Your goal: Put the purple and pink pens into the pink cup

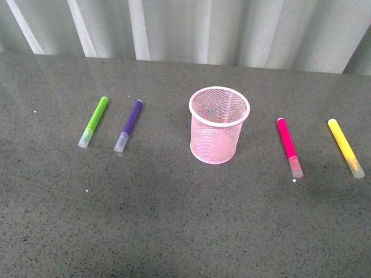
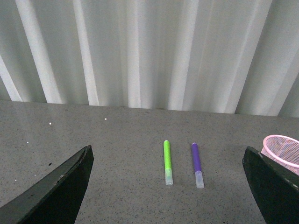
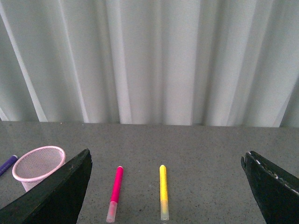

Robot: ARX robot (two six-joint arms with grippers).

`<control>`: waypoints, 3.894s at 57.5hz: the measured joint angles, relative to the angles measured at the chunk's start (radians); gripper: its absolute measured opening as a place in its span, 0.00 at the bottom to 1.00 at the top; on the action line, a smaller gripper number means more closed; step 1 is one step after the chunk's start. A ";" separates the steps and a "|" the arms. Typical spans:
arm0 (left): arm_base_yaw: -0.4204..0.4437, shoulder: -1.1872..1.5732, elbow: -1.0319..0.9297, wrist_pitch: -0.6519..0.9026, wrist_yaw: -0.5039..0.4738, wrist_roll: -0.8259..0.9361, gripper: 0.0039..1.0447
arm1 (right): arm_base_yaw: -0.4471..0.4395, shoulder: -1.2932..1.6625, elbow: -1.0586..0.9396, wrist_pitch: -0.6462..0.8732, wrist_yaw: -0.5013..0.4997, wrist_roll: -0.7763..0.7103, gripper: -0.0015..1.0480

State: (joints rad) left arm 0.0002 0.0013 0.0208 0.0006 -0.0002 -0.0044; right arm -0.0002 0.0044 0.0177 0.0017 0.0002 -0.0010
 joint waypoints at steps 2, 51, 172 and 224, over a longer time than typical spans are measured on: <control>0.000 0.000 0.000 0.000 0.000 0.000 0.94 | 0.000 0.000 0.000 0.000 0.000 0.000 0.93; 0.000 0.000 0.000 0.000 0.000 0.000 0.94 | 0.000 0.000 0.000 0.000 0.000 0.000 0.93; -0.301 1.790 1.249 -0.192 -0.209 -0.019 0.94 | 0.000 0.000 0.000 0.000 0.000 0.000 0.93; -0.351 2.176 1.319 -0.071 -0.181 -0.042 0.94 | 0.000 0.000 0.000 0.000 0.000 0.000 0.93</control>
State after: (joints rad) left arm -0.3511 2.1773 1.3399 -0.0700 -0.1814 -0.0467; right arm -0.0002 0.0044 0.0177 0.0013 -0.0002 -0.0010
